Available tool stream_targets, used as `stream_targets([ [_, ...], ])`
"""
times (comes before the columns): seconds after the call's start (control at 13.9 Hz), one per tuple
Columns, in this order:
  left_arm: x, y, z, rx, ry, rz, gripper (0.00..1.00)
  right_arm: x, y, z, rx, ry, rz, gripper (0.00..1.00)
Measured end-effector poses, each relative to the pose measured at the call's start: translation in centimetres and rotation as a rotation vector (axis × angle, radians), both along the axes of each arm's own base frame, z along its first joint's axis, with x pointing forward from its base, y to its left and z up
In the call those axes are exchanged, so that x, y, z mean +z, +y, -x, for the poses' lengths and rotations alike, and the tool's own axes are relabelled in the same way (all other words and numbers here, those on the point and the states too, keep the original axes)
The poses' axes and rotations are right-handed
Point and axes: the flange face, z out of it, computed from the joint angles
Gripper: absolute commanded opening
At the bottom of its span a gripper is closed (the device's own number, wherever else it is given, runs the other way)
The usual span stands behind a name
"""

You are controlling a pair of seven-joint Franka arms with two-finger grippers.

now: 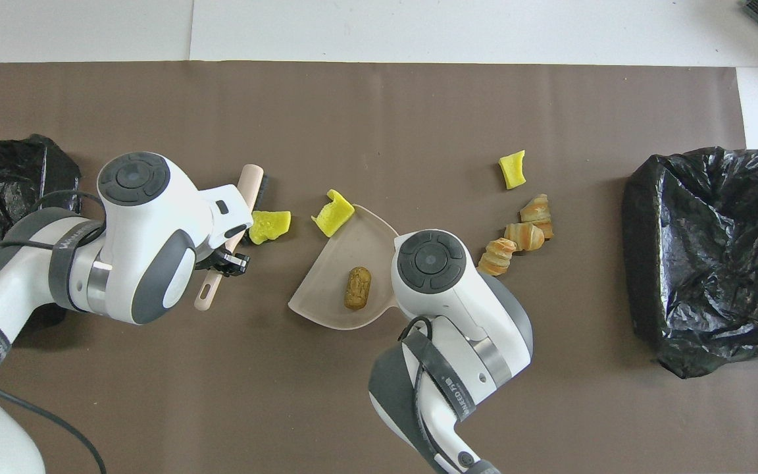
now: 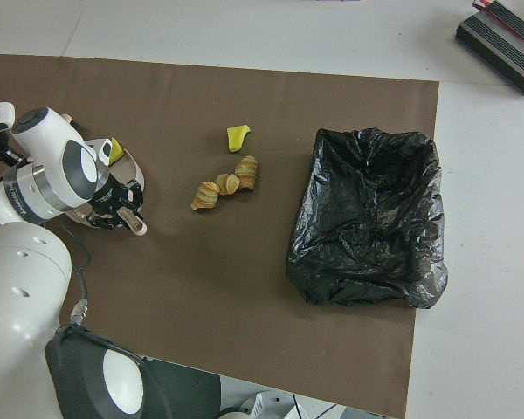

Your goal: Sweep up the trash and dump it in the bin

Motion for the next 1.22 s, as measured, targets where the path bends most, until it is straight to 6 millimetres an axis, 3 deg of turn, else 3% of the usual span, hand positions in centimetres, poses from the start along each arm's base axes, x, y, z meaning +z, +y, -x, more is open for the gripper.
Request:
stream_targets([
  [0.43, 0.2, -8.1, 5.4, -0.139, 0.024, 0.059, 0.00, 0.3, 0.4, 0.3, -0.020, -0.006, 0.003, 0.00],
  [0.65, 0.7, -10.4, 7.1, -0.185, 0.028, 0.063, 0.00, 0.3, 0.4, 0.3, -0.020, -0.006, 0.003, 0.00],
  [0.86, 1.9, -9.6, 7.0, -0.167, 0.043, 0.054, 0.00, 0.3, 0.4, 0.3, -0.020, -0.006, 0.003, 0.00],
  [1.08, 4.5, -6.6, 5.6, -0.088, 0.010, 0.065, 0.00, 0.3, 0.4, 0.3, -0.020, -0.006, 0.003, 0.00],
  [1.22, 5.0, -4.6, 4.6, -0.024, 0.001, 0.064, 0.00, 0.3, 0.4, 0.3, -0.020, -0.006, 0.003, 0.00],
])
